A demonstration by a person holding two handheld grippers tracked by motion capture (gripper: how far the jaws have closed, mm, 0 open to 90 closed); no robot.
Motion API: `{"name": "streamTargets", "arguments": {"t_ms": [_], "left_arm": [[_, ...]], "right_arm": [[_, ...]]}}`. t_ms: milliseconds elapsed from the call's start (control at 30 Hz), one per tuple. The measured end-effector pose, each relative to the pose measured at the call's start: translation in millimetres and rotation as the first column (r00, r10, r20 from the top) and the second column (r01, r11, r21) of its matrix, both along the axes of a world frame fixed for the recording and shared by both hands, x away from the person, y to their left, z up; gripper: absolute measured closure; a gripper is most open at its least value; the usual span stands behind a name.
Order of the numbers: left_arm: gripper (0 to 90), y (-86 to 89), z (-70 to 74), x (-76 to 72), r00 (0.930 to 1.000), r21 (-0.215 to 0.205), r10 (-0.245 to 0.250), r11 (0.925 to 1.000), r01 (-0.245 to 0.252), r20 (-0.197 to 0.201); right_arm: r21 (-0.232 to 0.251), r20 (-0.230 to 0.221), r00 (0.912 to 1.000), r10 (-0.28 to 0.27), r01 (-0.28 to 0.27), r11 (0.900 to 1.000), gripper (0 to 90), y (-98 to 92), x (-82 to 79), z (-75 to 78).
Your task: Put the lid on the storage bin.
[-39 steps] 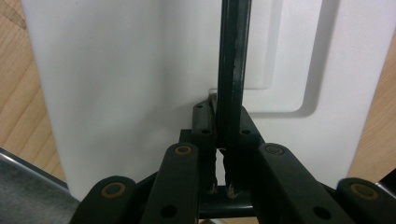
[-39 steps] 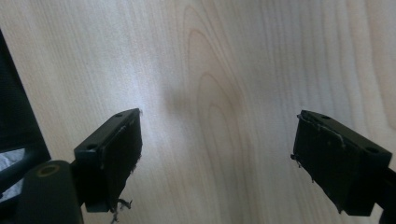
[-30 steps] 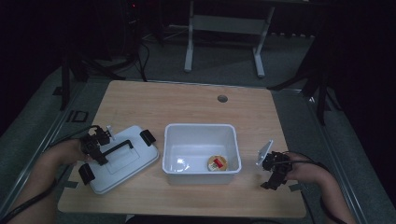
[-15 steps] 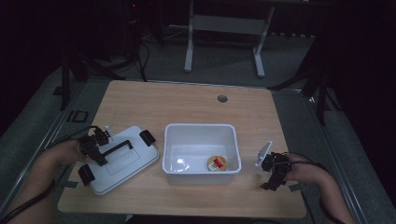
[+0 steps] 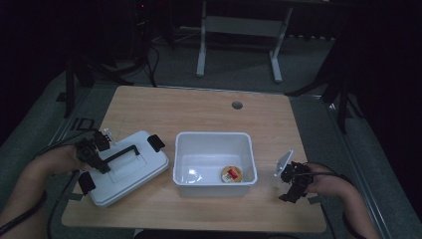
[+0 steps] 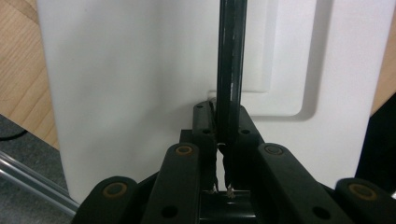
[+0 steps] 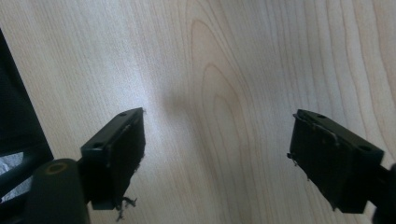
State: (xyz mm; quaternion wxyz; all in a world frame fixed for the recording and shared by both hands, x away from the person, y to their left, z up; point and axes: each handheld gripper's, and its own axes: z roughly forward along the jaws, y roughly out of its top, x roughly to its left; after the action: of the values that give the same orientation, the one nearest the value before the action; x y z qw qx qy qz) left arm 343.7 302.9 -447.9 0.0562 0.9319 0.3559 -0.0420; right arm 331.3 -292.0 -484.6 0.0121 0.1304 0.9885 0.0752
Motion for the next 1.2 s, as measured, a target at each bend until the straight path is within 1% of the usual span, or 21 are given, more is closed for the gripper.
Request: {"name": "streamTargets", "arguments": {"t_ms": [33, 133, 233, 267, 367, 433, 533, 567, 600, 700, 733, 767, 800, 833, 933, 967, 1000, 1033, 1100, 1167, 1200], "left_arm": [[83.4, 0.0, 0.0, 0.0, 1.0000, 0.000, 0.000, 1.0000, 0.000, 0.000], [83.4, -1.8, 11.5, -1.8, 0.9998, 0.015, -0.013, 0.9998, 0.013, 0.012], [83.4, -3.3, 17.6, -2.7, 0.9997, 0.011, -0.021, 0.9997, 0.021, 0.009], [83.4, -4.8, 23.6, -2.9, 0.9996, 0.015, -0.025, 0.9996, 0.025, 0.015], [83.4, -8.2, 32.8, -3.2, 0.9990, 0.024, -0.035, 0.9991, 0.034, 0.029], [83.4, -10.1, 40.0, -2.9, 0.9989, 0.018, -0.029, 0.9994, 0.028, 0.037], [83.4, -13.9, 53.6, -3.4, 0.9977, 0.031, -0.040, 0.9988, 0.038, 0.055], [83.4, -13.9, 53.6, -3.4, 0.9977, 0.031, -0.040, 0.9988, 0.038, 0.055], [83.4, -15.8, 64.0, -4.1, 0.9967, 0.030, -0.045, 0.9986, 0.043, 0.067], [83.4, -19.3, 81.0, -5.5, 0.9944, 0.019, -0.053, 0.9985, 0.051, 0.092], [83.4, -21.0, 86.4, -6.0, 0.9930, 0.011, -0.061, 0.9981, 0.060, 0.102], [83.4, -21.0, 86.4, -6.0, 0.9930, 0.011, -0.061, 0.9981, 0.060, 0.102], [83.4, -26.4, 95.2, -6.2, 0.9910, -0.001, -0.076, 0.9971, 0.076, 0.110], [83.4, -29.9, 98.8, -6.3, 0.9896, 0.002, -0.086, 0.9962, 0.087, 0.115], [83.4, -40.8, 107.4, -4.6, 0.9853, 0.010, -0.123, 0.9924, 0.122, 0.119], [83.4, -40.8, 107.4, -4.6, 0.9853, 0.010, -0.123, 0.9924, 0.122, 0.119], [83.4, -48.5, 110.7, -3.0, 0.9832, 0.001, -0.137, 0.9905, 0.138, 0.120], [83.4, -48.5, 110.7, -3.0, 0.9832, 0.001, -0.137, 0.9905, 0.138, 0.120], [83.4, -60.0, 113.2, 0.0, 0.9776, -0.014, -0.165, 0.9856, 0.168, 0.130], [83.4, -63.2, 113.6, 1.7, 0.9770, -0.025, -0.169, 0.9844, 0.174, 0.130], [83.4, -71.0, 114.8, 4.0, 0.9731, -0.032, -0.183, 0.9815, 0.189, 0.141]], "right_arm": [[0.000, 0.000, 1.0000, 0.000, 0.000, 1.000, 16.2, 0.0, 0.0, 0.0], [-0.006, 0.005, 1.0000, 0.001, -0.001, 1.000, 13.8, -0.5, -0.8, -1.5], [-0.003, 0.011, 0.9999, -0.001, 0.001, 1.000, 13.9, 0.0, -0.4, -1.3], [-0.003, 0.013, 0.9999, 0.000, 0.000, 1.000, 13.9, 0.5, -0.5, -1.1], [-0.002, 0.015, 0.9999, 0.009, -0.009, 1.000, 13.9, 1.6, -0.9, -0.3], [-0.001, 0.015, 0.9999, 0.008, -0.008, 1.000, 13.9, 2.0, -0.7, 0.0], [-0.002, 0.013, 0.9999, 0.008, -0.008, 1.000, 14.0, 1.8, -0.6, 0.3], [-0.002, 0.013, 0.9999, 0.008, -0.008, 1.000, 14.0, 1.8, -0.6, 0.3], [-0.002, 0.010, 0.9999, 0.005, -0.005, 1.000, 14.1, 1.5, -0.7, 0.3], [-0.002, 0.010, 0.9999, 0.005, -0.005, 1.000, 14.1, 1.2, -0.7, 0.7], [0.000, 0.010, 0.9999, 0.004, -0.004, 1.000, 14.1, 1.1, -0.8, 1.0], [0.000, 0.010, 0.9999, 0.004, -0.004, 1.000, 14.1, 1.1, -0.8, 1.0], [0.005, 0.009, 1.0000, 0.001, -0.001, 1.000, 14.1, 1.2, -0.7, 1.4], [0.008, 0.006, 1.0000, 0.002, -0.002, 1.000, 14.1, 1.3, -0.6, 1.4], [0.007, 0.007, 1.0000, 0.006, -0.006, 1.000, 14.1, 2.2, -0.8, 2.0], [0.009, 0.009, 0.9999, 0.006, -0.006, 1.000, 14.1, 2.4, -1.1, 2.4], [0.011, 0.008, 1.0000, 0.005, -0.005, 1.000, 14.1, 2.4, -1.3, 2.8], [0.011, 0.008, 1.0000, 0.005, -0.005, 1.000, 14.1, 2.4, -1.3, 2.8], [0.014, 0.010, 0.9999, 0.006, -0.006, 1.000, 14.1, 2.0, -1.5, 2.8], [0.012, 0.010, 0.9999, 0.006, -0.007, 1.000, 14.1, 1.7, -1.4, 2.3], [0.010, 0.006, 1.0000, 0.006, -0.006, 1.000, 14.1, 1.4, -1.5, 0.9]]}}
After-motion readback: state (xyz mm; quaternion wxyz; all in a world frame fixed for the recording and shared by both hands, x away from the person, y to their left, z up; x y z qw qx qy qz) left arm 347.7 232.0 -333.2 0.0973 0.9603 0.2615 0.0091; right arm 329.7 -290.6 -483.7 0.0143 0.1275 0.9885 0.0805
